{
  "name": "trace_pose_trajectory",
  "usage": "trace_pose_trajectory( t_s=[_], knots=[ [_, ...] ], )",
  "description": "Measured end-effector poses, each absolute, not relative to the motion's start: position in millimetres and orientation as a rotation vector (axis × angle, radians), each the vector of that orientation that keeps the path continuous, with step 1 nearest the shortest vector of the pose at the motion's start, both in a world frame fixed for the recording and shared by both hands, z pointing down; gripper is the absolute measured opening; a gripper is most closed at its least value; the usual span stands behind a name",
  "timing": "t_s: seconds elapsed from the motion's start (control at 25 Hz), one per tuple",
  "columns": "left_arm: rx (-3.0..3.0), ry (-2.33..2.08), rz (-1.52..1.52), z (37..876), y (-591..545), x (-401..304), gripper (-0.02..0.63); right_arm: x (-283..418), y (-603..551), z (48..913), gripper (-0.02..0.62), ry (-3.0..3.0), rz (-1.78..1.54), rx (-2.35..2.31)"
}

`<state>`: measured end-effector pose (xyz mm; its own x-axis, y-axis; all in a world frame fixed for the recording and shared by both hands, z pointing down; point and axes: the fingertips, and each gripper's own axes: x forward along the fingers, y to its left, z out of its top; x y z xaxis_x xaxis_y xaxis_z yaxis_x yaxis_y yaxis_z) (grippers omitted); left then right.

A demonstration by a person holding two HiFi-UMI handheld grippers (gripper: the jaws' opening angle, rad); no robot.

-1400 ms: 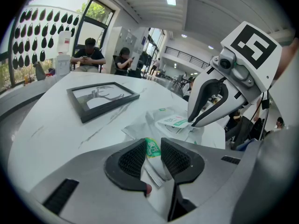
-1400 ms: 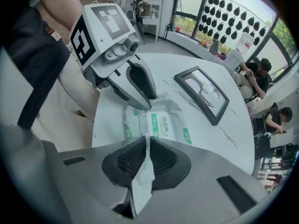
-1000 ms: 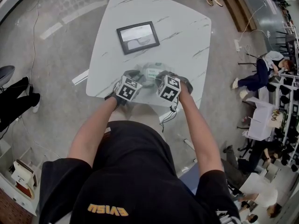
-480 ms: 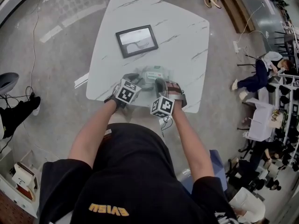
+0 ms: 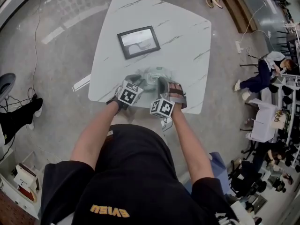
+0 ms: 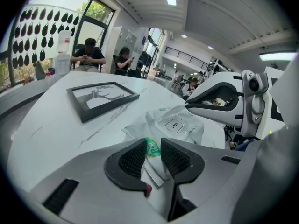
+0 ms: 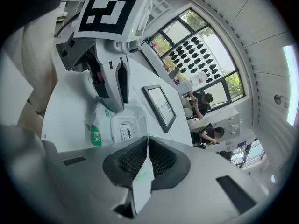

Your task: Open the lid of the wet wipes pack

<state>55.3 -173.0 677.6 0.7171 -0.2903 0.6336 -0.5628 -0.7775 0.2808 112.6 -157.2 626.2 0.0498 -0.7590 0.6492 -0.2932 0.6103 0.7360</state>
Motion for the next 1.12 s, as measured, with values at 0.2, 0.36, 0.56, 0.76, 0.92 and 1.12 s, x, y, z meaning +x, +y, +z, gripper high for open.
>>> trace_pose_trajectory(
  t_s=[0.2,0.36,0.56,0.76,0.92,1.12],
  knots=[
    [2.455,-0.643,0.804,673.5,-170.4,54.5,0.120,113.4,-159.2,623.9,0.015,-1.518,-0.457,0.926],
    [2.447,-0.645,0.814,677.1,-170.2,52.9,0.120,113.7,-162.2,624.2,0.017,-1.518,-0.456,0.921],
    [2.447,-0.650,0.812,678.8,-167.0,53.6,0.120,114.8,-162.1,625.7,0.017,-1.511,-0.461,0.902],
    [2.460,-0.633,0.803,670.4,-171.1,55.0,0.120,114.8,-168.3,623.3,0.018,-1.518,-0.434,0.903],
    [2.469,-0.645,0.794,670.3,-173.3,55.9,0.120,115.6,-173.8,623.8,0.020,-1.520,-0.416,0.894],
    [2.480,-0.646,0.777,670.8,-175.4,58.2,0.120,117.9,-178.0,624.7,0.020,-1.525,-0.402,0.899]
  ],
)
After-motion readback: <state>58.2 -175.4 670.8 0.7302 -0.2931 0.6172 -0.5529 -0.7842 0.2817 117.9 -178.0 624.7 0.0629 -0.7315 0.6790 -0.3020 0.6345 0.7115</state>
